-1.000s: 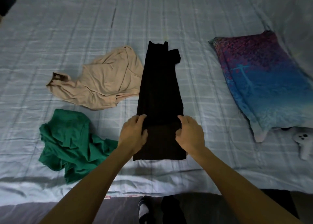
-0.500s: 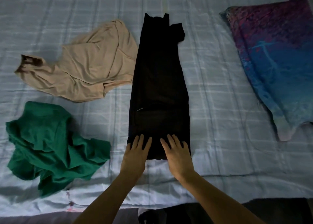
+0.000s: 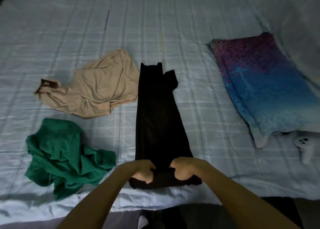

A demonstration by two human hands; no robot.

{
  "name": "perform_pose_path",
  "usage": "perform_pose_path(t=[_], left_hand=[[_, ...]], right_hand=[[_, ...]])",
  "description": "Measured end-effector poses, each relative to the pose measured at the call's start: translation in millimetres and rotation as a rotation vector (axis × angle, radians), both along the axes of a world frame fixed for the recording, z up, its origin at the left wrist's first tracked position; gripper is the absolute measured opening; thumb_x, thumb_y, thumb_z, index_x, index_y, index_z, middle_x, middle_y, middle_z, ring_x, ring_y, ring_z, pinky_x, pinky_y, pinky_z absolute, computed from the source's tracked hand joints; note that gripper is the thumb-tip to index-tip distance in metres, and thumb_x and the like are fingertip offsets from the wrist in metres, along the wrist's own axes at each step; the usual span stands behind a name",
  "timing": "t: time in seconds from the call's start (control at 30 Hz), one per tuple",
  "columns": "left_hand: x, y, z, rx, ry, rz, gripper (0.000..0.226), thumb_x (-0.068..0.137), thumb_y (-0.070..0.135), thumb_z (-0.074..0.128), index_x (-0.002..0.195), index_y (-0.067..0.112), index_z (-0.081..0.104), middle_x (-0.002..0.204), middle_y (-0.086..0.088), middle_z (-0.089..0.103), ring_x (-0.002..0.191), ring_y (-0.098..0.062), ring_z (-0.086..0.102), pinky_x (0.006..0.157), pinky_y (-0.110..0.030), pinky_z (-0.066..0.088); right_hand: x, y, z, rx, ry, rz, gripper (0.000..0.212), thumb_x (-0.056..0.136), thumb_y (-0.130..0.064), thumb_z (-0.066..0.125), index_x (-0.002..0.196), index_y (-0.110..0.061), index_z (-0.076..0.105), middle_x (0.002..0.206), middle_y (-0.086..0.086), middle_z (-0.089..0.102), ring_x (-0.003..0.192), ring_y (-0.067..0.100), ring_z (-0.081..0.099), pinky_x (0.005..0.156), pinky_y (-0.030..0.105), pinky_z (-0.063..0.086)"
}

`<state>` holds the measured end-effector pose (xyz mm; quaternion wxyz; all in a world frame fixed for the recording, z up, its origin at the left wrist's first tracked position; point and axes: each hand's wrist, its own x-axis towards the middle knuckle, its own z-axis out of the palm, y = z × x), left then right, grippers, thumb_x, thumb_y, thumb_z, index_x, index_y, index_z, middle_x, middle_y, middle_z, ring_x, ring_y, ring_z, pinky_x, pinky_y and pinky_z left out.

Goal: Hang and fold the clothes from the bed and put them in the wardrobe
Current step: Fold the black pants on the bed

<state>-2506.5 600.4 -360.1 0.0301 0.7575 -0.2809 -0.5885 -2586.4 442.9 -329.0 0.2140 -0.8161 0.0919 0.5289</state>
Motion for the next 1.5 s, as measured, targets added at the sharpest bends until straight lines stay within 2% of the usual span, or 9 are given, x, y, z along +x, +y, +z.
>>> perform_pose_path(t=[0.2, 0.27, 0.53, 0.63, 0.8, 0.93, 1.1, 1.33, 1.5], left_hand=[[48, -15, 23, -0.367, -0.677, 0.289, 0.057, 0.084, 0.021, 0.056, 0.138, 0.023, 0.041, 0.132, -0.01, 0.05, 0.118, -0.028, 0.048, 0.093, -0.038, 0.044], [52, -17, 12, -0.355, -0.818, 0.223, 0.069, 0.085, 0.024, 0.055, 0.147, 0.02, 0.024, 0.144, -0.013, 0.035, 0.13, -0.03, 0.035, 0.103, -0.042, 0.037], [15, -7, -79, -0.198, -0.717, -0.039, 0.083, 0.085, 0.039, 0.061, 0.15, 0.023, 0.012, 0.156, -0.015, 0.014, 0.143, -0.032, 0.016, 0.111, -0.045, 0.025], [10, -8, -105, -0.215, -0.802, -0.044, 0.103, 0.059, 0.041, 0.084, 0.145, 0.021, 0.033, 0.15, -0.021, 0.029, 0.136, -0.039, 0.033, 0.1, -0.052, 0.041], [15, -24, -133, -0.278, -0.965, -0.001, 0.091, 0.046, 0.005, 0.086, 0.131, 0.014, 0.052, 0.129, -0.023, 0.054, 0.114, -0.042, 0.054, 0.079, -0.047, 0.054], [18, -27, -128, -0.273, -1.006, -0.033, 0.078, 0.041, -0.003, 0.083, 0.115, 0.012, 0.065, 0.108, -0.022, 0.065, 0.084, -0.039, 0.064, 0.059, -0.042, 0.055], [17, -16, -80, -0.252, -0.658, -0.059, 0.061, 0.082, 0.005, 0.051, 0.138, 0.028, 0.041, 0.12, -0.007, 0.06, 0.101, -0.029, 0.056, 0.076, -0.036, 0.048], [6, -10, -8, -0.109, -0.067, -0.022, 0.03, 0.092, 0.021, 0.05, 0.121, 0.02, 0.057, 0.125, -0.007, 0.058, 0.112, -0.025, 0.054, 0.086, -0.029, 0.041], [53, -18, 11, -0.378, -0.576, 0.275, 0.038, 0.089, 0.014, 0.053, 0.127, 0.021, 0.055, 0.118, -0.011, 0.06, 0.106, -0.031, 0.057, 0.088, -0.037, 0.045]], right_hand=[[32, -22, 16, -0.27, -0.954, -0.239, 0.048, 0.082, -0.004, 0.057, 0.127, -0.02, 0.057, 0.111, 0.005, 0.066, 0.102, 0.023, 0.06, 0.095, 0.039, 0.045], [42, -23, 4, -0.232, -1.052, -0.303, 0.047, 0.08, -0.001, 0.059, 0.124, -0.016, 0.059, 0.113, 0.006, 0.065, 0.104, 0.024, 0.059, 0.094, 0.042, 0.046], [27, -8, -92, -0.281, -0.641, -0.006, 0.072, 0.09, -0.025, 0.059, 0.149, -0.02, 0.019, 0.154, 0.014, 0.019, 0.144, 0.03, 0.011, 0.115, 0.045, 0.017], [27, -10, -124, -0.365, -0.654, 0.065, 0.092, 0.083, -0.026, 0.069, 0.15, -0.022, 0.006, 0.158, 0.014, 0.004, 0.146, 0.032, -0.001, 0.115, 0.05, 0.008], [37, -17, -160, -0.445, -0.882, 0.014, 0.078, 0.058, -0.01, 0.083, 0.13, -0.019, 0.053, 0.13, 0.015, 0.056, 0.122, 0.033, 0.052, 0.093, 0.05, 0.044], [43, -19, -161, -0.472, -0.981, 0.031, 0.05, 0.06, -0.011, 0.08, 0.108, -0.018, 0.066, 0.099, 0.008, 0.069, 0.091, 0.028, 0.066, 0.073, 0.04, 0.05], [27, -17, -116, -0.315, -0.754, 0.099, 0.036, 0.08, -0.008, 0.061, 0.114, -0.018, 0.061, 0.095, 0.008, 0.066, 0.084, 0.03, 0.064, 0.075, 0.041, 0.045], [18, -19, -24, 0.007, -0.17, 0.118, 0.019, 0.082, -0.009, 0.051, 0.099, -0.01, 0.06, 0.079, 0.009, 0.058, 0.068, 0.024, 0.056, 0.062, 0.033, 0.048], [55, -34, -13, -0.276, -0.784, 0.051, 0.03, 0.081, -0.018, 0.055, 0.111, -0.02, 0.06, 0.104, 0.007, 0.065, 0.095, 0.027, 0.06, 0.083, 0.036, 0.043]])
